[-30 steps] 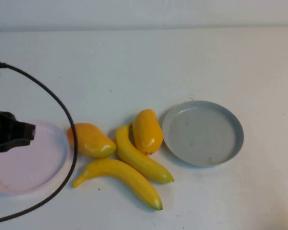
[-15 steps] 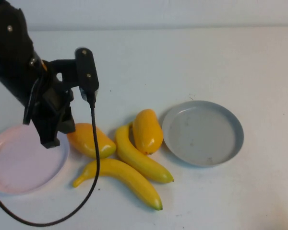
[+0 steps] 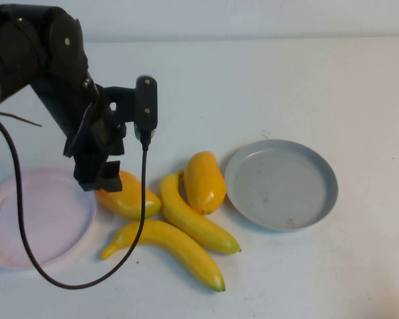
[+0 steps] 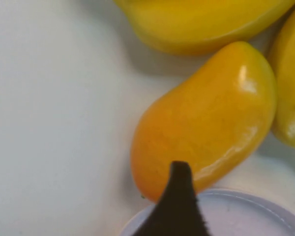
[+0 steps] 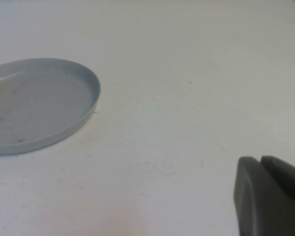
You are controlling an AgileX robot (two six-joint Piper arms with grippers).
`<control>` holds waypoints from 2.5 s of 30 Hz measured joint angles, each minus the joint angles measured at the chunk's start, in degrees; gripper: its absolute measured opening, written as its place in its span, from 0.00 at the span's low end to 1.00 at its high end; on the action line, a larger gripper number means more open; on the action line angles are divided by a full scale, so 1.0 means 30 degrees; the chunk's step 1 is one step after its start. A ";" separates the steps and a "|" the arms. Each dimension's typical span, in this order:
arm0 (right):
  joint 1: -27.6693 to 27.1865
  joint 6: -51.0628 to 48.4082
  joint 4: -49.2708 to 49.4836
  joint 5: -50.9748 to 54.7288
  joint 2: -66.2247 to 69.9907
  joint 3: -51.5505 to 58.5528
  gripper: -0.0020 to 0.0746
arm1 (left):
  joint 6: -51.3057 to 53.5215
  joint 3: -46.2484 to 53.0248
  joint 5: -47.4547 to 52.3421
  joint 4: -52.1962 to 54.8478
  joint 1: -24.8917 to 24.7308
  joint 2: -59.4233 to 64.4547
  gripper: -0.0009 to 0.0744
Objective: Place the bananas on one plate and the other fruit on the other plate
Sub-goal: Put one type of fruit in the left plate
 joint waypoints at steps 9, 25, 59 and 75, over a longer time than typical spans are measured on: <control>0.0000 0.0000 0.0000 0.0000 0.0000 0.0000 0.00 | 0.1506 0.0000 -0.2254 0.1417 0.0000 0.1136 0.90; 0.0000 0.0000 0.0000 0.0000 0.0000 0.0000 0.00 | 0.3444 0.2195 -0.4578 0.2572 0.0000 0.1951 0.90; 0.0000 0.0000 0.0000 0.0000 0.0000 0.0000 0.00 | 0.3946 0.2195 -0.6128 -0.0035 0.0000 0.2668 0.90; 0.0000 0.0000 0.0000 0.0000 0.0000 0.0000 0.00 | 0.4269 0.2195 -0.6163 -0.1682 0.0000 0.2677 0.90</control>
